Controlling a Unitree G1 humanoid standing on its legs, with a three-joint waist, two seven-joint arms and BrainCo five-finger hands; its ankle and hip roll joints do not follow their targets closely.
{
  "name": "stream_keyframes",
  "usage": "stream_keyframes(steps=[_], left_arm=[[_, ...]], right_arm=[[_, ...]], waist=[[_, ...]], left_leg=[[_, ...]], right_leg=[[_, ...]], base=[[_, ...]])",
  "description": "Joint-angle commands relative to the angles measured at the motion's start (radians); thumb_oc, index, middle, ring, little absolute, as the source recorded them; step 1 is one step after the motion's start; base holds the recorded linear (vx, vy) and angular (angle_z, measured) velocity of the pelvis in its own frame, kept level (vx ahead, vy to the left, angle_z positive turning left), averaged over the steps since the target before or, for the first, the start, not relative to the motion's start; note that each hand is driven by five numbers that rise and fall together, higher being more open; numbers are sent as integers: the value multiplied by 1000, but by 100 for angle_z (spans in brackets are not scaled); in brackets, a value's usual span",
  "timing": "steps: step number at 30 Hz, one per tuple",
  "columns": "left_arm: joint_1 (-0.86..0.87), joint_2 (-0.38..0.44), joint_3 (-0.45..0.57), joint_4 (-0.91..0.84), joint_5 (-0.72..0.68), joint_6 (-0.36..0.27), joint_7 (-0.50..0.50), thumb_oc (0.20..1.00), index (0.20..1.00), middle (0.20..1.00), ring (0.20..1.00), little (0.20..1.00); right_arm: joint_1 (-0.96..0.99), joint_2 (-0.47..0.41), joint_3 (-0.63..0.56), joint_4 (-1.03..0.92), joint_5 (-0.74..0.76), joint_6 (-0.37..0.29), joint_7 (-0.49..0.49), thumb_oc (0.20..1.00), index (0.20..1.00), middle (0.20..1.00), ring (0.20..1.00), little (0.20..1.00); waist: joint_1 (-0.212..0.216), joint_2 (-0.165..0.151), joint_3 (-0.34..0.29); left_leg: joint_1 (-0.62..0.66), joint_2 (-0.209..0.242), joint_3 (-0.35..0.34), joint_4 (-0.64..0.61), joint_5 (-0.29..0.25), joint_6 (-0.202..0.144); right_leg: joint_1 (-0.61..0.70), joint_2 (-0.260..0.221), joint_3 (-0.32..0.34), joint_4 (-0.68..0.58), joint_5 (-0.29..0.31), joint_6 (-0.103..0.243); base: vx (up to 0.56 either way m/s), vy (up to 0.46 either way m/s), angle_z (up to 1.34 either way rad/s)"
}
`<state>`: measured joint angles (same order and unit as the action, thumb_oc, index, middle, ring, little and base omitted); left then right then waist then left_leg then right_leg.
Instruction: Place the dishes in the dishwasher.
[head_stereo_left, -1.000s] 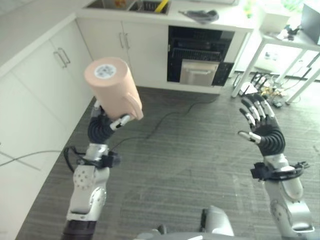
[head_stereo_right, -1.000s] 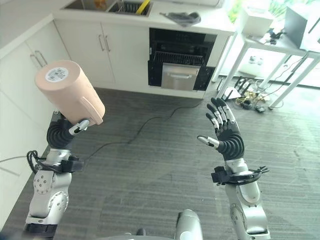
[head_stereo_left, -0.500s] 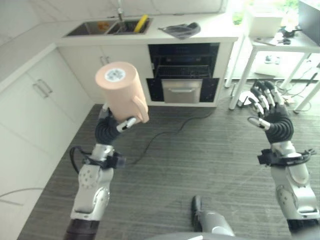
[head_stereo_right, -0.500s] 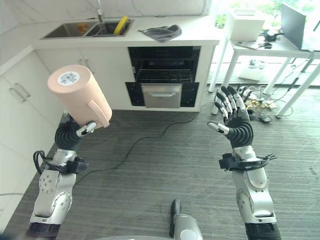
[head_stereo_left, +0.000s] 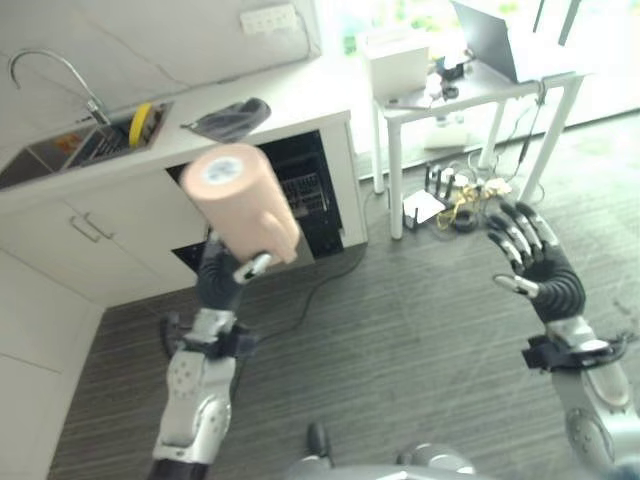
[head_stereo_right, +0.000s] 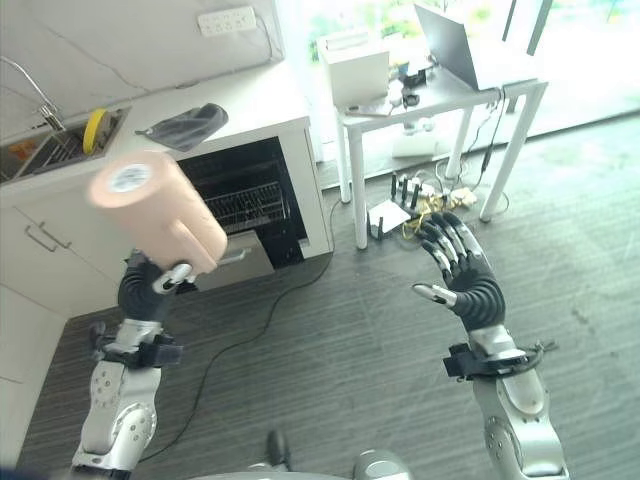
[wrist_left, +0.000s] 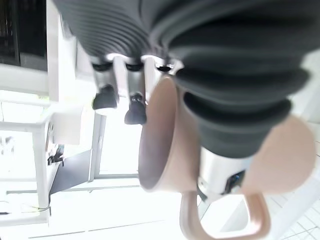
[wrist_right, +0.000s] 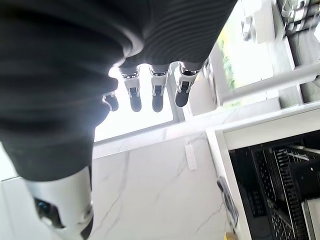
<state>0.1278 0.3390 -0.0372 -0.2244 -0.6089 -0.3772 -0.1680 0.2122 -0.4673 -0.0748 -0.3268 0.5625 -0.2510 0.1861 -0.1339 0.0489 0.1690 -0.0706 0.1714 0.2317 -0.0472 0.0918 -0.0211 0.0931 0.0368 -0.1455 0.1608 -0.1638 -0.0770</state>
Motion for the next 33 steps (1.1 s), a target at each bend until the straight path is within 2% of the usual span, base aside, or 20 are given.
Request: stream_keyframes(steps=[1,4,7,10,11,13,14,15,16,17,18,19,20,21,22,24,28,33], left_arm=[[23,63,65,-71,-42,-98,-16,200,200,200,200,200],[40,65,80,-65,-77,-108,-45,200,200,200,200,200],[34,62,83,-71,-96,-97,-52,200,200,200,200,200],[3,64,76,-74,-104,-77,-74,200,200,200,200,200],[-13,63,75,-78,-100,-64,-85,200,200,200,200,200],[-23,63,84,-89,-98,-37,-98,200,200,200,200,200],[-25,60,89,-99,-93,-14,-97,200,200,200,200,200],[-25,59,91,-107,-87,3,-97,200,200,200,200,200],[-28,63,92,-110,-86,14,-100,200,200,200,200,200],[-32,57,83,-110,-68,18,-103,200,200,200,200,200],[-35,53,76,-115,-57,20,-93,200,200,200,200,200],[-46,59,71,-124,-61,35,-80,200,200,200,200,200],[-64,61,68,-125,-64,49,-67,200,200,200,200,200],[-80,73,82,-123,-84,64,-71,200,200,200,200,200],[-72,75,77,-125,-95,69,-92,200,200,200,200,200],[-65,72,65,-122,-80,46,-98,200,200,200,200,200],[-70,73,62,-119,-82,30,-75,200,200,200,200,200],[-72,69,68,-108,-74,26,-56,200,200,200,200,200]], right_arm=[[-42,26,-44,-30,12,-59,41,1000,1000,1000,1000,1000],[-36,32,-49,-22,-6,-67,46,1000,1000,1000,1000,1000],[-38,37,-56,-18,-20,-67,45,1000,1000,1000,1000,1000],[-45,39,-73,-25,-19,-56,17,1000,1000,1000,1000,1000],[-56,50,-74,-31,-19,-43,4,1000,1000,1000,1000,1000],[-63,74,-64,-42,-44,-26,-9,1000,1000,1000,1000,1000],[-64,85,-56,-52,-60,-10,-17,1000,1000,1000,1000,1000],[-59,91,-57,-62,-63,0,-19,1000,1000,1000,1000,1000],[-47,98,-59,-70,-63,0,-18,1000,1000,1000,1000,1000],[-33,107,-51,-75,-64,-7,-22,1000,1000,1000,1000,1000],[-34,107,-45,-77,-69,-4,-25,1000,1000,1000,1000,1000],[-33,93,-48,-78,-60,0,-35,1000,1000,1000,1000,1000],[-36,86,-54,-75,-55,6,-39,1000,1000,1000,1000,1000],[-37,57,-88,-60,-9,-4,-38,1000,1000,1000,1000,1000],[-27,51,-100,-55,2,-18,-44,1000,1000,1000,1000,1000],[-30,58,-92,-49,-6,-28,-46,1000,1000,1000,1000,1000],[-54,53,-66,-38,-17,-30,-70,1000,1000,1000,1000,1000],[-74,73,-48,-34,-41,-14,-97,1000,1000,1000,1000,1000]], waist=[[45,-16,-20],[41,-4,-15],[48,-13,-14],[73,-39,-21],[93,-57,-34],[117,-77,-52],[125,-83,-58],[130,-80,-65],[132,-82,-69],[129,-81,-68],[120,-74,-65],[113,-73,-57],[105,-76,-50],[81,-82,-21],[45,-83,-10],[30,-81,-9],[22,-73,-29],[8,-54,-50]], left_leg=[[54,77,44,-40,46,-118],[40,117,88,-40,59,-122],[49,104,106,-40,42,-105],[32,45,89,-21,20,-74],[31,6,78,-22,6,-52],[40,-56,65,-27,-25,-13],[61,-92,45,-32,-49,7],[68,-106,34,-35,-60,22],[74,-121,21,-37,-68,33],[95,-139,-3,-39,-85,48],[106,-139,-13,-40,-91,51],[112,-147,-33,-40,-86,51],[119,-156,-49,-40,-86,48],[162,-156,-55,-40,-109,34],[193,-163,-75,-40,-138,33],[225,-169,-83,-40,-169,34],[254,-160,-65,-40,-188,29],[293,-140,-41,-40,-208,18]], right_leg=[[76,-52,-28,-248,87,143],[94,-56,-58,-230,58,138],[104,-89,-76,-178,28,157],[128,-153,-85,-123,13,204],[140,-194,-96,-105,31,241],[124,-254,-108,-35,103,280],[89,-291,-111,62,151,289],[56,-303,-100,156,181,289],[37,-305,-93,211,204,288],[-24,-295,-75,339,228,281],[-78,-253,-56,359,222,268],[-117,-188,-63,316,168,246],[-116,-159,-88,251,145,235],[-159,-163,-131,67,177,230],[-211,-147,-56,-41,228,239],[-238,-158,-53,-93,277,246],[-189,-146,-51,-162,276,245],[-144,-119,-44,-194,253,223]], base=[[365,196,22],[321,219,12],[559,485,3],[492,495,13],[587,632,27],[558,647,23],[503,614,17],[417,493,21],[350,393,44],[326,321,68],[355,279,78],[318,141,78],[429,-19,100],[466,-170,115],[406,-214,165],[260,-212,155],[143,-265,9],[98,-286,-23]])
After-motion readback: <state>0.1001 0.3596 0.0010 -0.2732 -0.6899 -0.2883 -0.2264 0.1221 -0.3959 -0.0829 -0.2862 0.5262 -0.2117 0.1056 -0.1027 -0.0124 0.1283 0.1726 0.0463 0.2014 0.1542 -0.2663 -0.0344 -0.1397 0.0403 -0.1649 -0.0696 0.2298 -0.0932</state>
